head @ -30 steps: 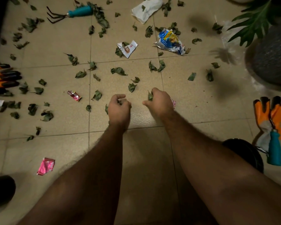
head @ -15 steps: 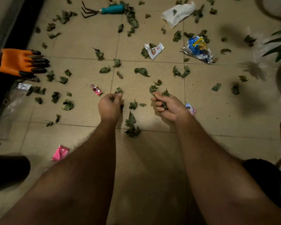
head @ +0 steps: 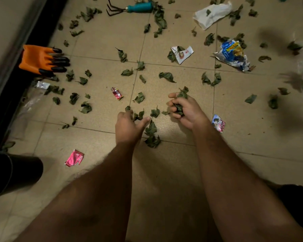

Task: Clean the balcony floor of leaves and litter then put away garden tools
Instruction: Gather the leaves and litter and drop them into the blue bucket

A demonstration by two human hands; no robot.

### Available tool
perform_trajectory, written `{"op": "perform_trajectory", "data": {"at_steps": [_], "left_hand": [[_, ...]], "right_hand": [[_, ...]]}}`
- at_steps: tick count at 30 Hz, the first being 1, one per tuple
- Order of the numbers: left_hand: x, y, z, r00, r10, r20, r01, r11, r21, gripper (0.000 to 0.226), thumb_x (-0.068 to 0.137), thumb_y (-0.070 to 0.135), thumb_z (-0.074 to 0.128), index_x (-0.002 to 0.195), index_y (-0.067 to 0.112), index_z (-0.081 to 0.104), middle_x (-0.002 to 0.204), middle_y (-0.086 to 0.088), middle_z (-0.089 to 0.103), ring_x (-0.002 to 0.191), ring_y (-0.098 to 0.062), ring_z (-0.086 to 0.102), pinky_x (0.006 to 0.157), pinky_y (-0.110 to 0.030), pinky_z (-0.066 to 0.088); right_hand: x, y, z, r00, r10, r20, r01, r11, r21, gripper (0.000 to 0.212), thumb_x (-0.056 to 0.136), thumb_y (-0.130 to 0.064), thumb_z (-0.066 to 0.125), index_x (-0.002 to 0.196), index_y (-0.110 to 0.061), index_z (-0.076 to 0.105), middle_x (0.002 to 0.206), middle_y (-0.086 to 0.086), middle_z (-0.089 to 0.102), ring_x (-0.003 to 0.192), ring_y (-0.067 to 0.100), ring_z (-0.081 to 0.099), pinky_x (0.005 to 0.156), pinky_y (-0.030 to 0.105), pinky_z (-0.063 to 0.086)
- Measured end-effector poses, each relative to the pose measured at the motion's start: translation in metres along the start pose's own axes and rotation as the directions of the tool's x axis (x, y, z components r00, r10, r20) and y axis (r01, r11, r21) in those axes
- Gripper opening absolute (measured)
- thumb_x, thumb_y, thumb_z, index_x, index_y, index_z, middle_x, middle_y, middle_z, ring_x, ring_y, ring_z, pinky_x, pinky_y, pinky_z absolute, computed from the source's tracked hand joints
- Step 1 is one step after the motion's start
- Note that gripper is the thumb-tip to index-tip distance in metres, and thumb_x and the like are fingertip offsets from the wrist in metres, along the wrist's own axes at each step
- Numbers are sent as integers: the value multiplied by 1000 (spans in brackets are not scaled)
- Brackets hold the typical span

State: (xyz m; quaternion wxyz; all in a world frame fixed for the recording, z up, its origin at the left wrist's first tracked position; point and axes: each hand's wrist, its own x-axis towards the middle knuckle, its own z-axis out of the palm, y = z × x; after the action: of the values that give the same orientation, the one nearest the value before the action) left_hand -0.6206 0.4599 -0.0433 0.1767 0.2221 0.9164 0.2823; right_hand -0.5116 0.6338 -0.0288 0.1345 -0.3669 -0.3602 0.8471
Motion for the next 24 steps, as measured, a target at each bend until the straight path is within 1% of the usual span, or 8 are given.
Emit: {"op": "perform_trajectory", "data": {"at_steps": [6,9,11,13,15,17,19,24], "left_hand": [[16,12,7,998,66,-4,-65,993,100,44,91,45,66,119,11,60,120,-9,53,98,-20,59,86,-34,53],[17,7,12,996,85,-24,-81,989,121,27,95,37,61,103,11,60,108,-7,52,89,-20,55,80,-33,49],[17,3,15,995,87,-47,-82,991,106,22,97,33,58,98,11,59,101,-6,53,86,-20,54,77,-33,48],[17,2,16,994,63,-88,-59,997,50,15,97,27,57,93,12,57,92,-4,54,81,-21,54,73,-35,48],[17,3,14,989,22,-144,-26,999,-29,11,95,22,57,89,12,55,83,-3,56,74,-20,55,67,-36,49],[18,6,9,972,-67,-226,35,989,-140,9,93,18,57,88,12,54,75,1,54,67,-15,52,62,-32,47],[20,9,2,930,-197,-309,118,960,-255,6,94,15,58,89,12,54,72,7,51,64,-9,49,62,-28,45],[25,-6,-8,889,-273,-367,159,937,-312,18,99,17,53,116,11,57,101,-3,64,89,-14,58,77,-23,45]], "right_hand": [[-1,-6,4,996,-84,42,93,951,-295,19,95,-8,60,82,-15,49,61,-1,44,49,9,42,37,18,26],[-6,-4,5,996,-74,56,88,941,-326,30,91,-33,67,77,-19,45,56,-3,46,51,13,38,38,19,24],[-6,-2,6,997,-70,22,73,945,-320,44,84,-59,60,73,-19,46,55,-2,47,52,17,35,39,21,24],[-5,0,8,992,-102,-78,65,922,-382,53,87,-69,49,69,-19,47,55,1,47,49,17,39,42,23,29],[-3,8,8,964,-216,-152,80,787,-612,51,97,-60,45,69,-18,50,57,0,49,49,14,43,48,23,35],[2,17,5,926,-356,-124,69,482,-873,41,100,-47,50,74,-15,56,64,-2,52,56,12,47,51,24,37],[5,24,3,901,-430,-54,54,234,-971,33,99,-40,54,88,-10,63,77,1,62,69,16,57,60,28,45],[4,35,6,909,-417,5,32,59,-998,31,86,-46,69,102,-21,60,85,-6,60,78,17,57,60,28,38]]}}
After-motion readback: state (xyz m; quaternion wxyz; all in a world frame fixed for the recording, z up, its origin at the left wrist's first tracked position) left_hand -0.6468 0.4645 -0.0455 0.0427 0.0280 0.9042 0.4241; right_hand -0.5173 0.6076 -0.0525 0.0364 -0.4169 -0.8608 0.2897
